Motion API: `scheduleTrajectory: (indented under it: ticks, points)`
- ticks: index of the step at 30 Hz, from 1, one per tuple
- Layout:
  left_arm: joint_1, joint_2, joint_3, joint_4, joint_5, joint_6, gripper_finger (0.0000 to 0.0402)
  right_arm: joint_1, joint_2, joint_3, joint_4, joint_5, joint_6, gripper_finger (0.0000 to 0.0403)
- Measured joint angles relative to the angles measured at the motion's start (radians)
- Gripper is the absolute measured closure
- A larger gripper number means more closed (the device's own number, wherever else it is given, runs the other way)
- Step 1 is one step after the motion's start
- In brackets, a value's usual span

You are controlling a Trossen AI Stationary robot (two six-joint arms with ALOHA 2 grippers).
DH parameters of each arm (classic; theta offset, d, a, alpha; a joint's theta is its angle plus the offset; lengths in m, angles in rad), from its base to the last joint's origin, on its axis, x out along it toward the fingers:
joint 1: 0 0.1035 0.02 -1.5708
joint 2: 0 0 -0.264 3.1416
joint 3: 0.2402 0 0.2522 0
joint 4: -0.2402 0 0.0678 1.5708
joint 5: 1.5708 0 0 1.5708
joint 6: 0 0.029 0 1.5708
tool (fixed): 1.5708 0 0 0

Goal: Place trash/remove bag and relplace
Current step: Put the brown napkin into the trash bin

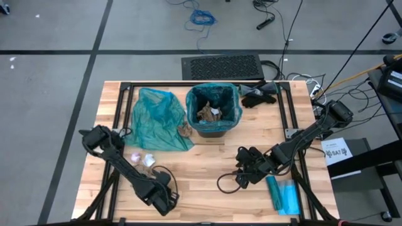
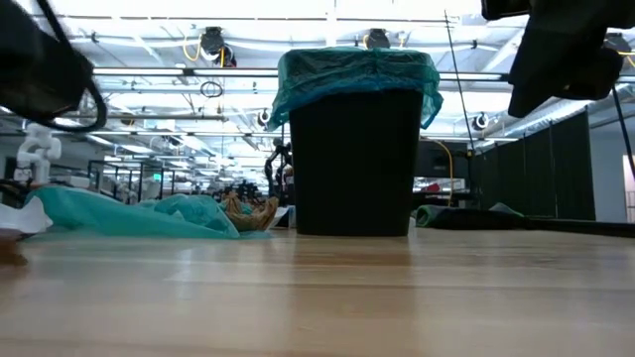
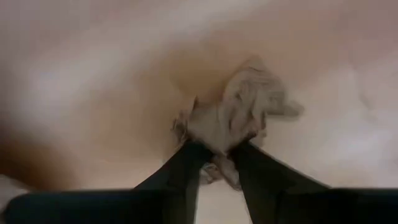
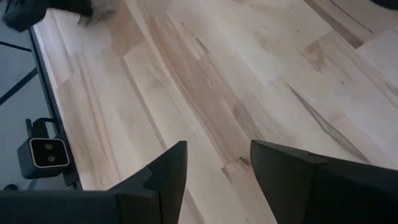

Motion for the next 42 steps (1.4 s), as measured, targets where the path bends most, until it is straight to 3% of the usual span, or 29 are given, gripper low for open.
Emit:
scheduleTrajectory:
  ticks: [4,6,8,13,23,33,42]
  points:
    - [-0.005,0.06,0.005,0.149,0.097,0.038,0.0325,0.0,0.0,0.0,0.023,-0.002,-0.02,0.0234]
    - [-0.006,0.063,0.009,0.206,0.086,0.052,0.0371,0.0,-0.001,0.0,0.031,-0.002,-0.027,0.0234]
    - [0.001,0.044,0.016,0.205,0.04,0.054,0.0389,0.0,-0.001,0.0,0.03,-0.002,-0.027,0.0234]
    - [0.052,-0.033,0.031,0.101,-0.091,0.081,0.0399,0.0,-0.001,0.0,0.033,0.0,-0.045,0.0234]
    - [0.201,-0.227,0.121,-0.133,-0.186,0.309,0.0401,0.0,-0.001,0.0,0.033,0.001,-0.05,0.0234]
    - [0.367,-0.373,0.291,-0.238,-0.302,0.679,0.0401,0.0,-0.001,0.0,0.032,0.009,-0.049,0.0234]
    - [0.533,-0.397,0.502,-0.214,-0.395,1.132,0.0401,-0.003,-0.001,0.0,0.033,0.01,-0.023,0.0234]
